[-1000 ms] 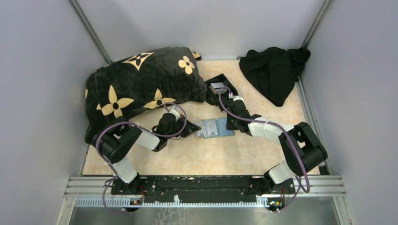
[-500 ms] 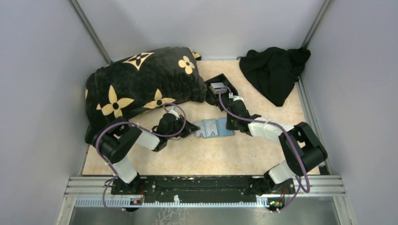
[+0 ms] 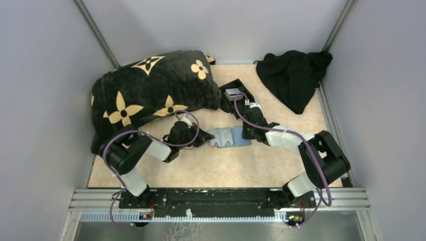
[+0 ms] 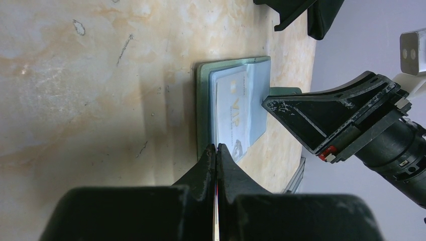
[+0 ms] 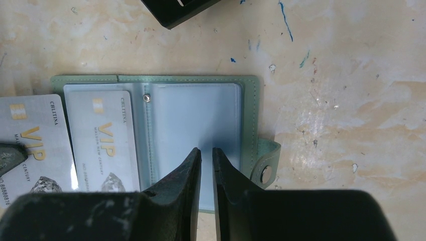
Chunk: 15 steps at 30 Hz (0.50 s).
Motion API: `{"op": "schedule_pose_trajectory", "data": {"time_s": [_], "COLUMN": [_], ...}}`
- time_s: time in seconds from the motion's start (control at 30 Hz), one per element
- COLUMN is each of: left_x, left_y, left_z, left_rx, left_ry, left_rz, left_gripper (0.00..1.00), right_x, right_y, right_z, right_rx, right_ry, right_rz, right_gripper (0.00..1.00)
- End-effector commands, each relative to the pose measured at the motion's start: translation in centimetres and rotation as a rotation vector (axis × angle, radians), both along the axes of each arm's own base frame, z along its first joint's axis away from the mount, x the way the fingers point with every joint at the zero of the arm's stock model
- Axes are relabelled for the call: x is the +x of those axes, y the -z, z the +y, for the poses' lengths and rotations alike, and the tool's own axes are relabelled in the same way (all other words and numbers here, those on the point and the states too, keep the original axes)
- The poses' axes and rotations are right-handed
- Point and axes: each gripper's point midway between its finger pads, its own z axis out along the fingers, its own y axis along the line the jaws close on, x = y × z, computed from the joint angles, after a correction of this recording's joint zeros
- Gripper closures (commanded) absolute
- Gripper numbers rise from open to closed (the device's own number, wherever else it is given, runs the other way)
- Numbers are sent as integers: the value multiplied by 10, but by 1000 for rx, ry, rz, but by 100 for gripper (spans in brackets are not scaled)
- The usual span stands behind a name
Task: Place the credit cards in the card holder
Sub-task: Insert the credit card into the card holder.
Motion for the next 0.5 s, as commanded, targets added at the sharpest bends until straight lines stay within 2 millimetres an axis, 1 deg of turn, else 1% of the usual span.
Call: {"op": "schedule_pose_trajectory", "data": {"time_s": [0.0, 0.27, 0.47], "left_x": [4, 3, 4], "left_y": [-5, 1, -2], "left_z": [-5, -7, -10], "left_rx": [-25, -17, -34], "left_ry": [10, 16, 17], "left_rz": [-14, -2, -7], "left_gripper": [100, 100, 100], "right_x": [10, 10, 9], "right_y": [-8, -6, -4], "right_z": [7, 7, 7], "right_rx": [9, 7, 9], "right_ry": [-1, -3, -3], "right_rz": [-32, -29, -24], "right_gripper": [85, 85, 85]}}
